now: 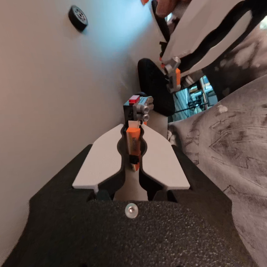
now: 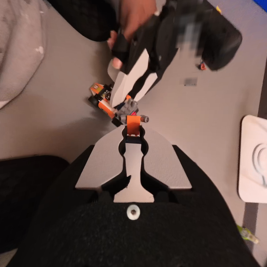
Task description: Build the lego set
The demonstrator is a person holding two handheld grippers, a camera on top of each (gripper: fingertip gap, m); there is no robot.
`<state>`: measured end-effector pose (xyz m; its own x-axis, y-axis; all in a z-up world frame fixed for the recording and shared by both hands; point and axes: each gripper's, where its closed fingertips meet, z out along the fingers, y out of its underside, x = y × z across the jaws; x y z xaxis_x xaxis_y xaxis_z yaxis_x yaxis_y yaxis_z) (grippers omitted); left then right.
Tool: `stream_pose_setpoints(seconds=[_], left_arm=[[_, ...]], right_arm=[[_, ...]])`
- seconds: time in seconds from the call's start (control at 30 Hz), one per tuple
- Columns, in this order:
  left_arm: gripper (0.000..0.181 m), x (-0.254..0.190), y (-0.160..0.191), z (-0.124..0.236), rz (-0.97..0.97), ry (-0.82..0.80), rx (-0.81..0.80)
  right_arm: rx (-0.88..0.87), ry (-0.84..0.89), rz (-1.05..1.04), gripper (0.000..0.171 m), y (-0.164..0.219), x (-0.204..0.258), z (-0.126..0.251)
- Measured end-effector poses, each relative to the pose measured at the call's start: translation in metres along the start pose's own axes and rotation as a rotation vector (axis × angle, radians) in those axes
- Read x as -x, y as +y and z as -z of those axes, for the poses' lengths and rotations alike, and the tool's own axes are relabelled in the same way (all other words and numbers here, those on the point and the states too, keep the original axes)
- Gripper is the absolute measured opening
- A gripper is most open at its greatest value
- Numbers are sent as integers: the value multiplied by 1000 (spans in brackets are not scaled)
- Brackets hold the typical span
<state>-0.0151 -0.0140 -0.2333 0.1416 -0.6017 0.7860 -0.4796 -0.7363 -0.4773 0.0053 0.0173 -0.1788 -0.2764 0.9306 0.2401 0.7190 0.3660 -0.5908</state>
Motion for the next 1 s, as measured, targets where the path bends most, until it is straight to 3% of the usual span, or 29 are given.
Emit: stream_pose_setpoints(seconds=[0.23,0.37,0.7,0.8,0.93,1.0], left_arm=[[21,5,2,-11,-122,-82,176],[36,13,-5,-5,-228,-188,207],[41,7,8,28,-298,-338,135],[47,-8,26,25,-318,-369,113],[64,3,42,16,-380,-536,133],[61,8,42,12,-401,-567,129]], right_arm=[[75,-49,66,16,6,19,-14],[105,-57,60,16,16,27,-20],[171,-104,116,16,22,16,-26],[187,-165,140,16,19,9,-31],[242,-273,207,16,14,7,-41],[297,-321,235,16,17,7,-46]])
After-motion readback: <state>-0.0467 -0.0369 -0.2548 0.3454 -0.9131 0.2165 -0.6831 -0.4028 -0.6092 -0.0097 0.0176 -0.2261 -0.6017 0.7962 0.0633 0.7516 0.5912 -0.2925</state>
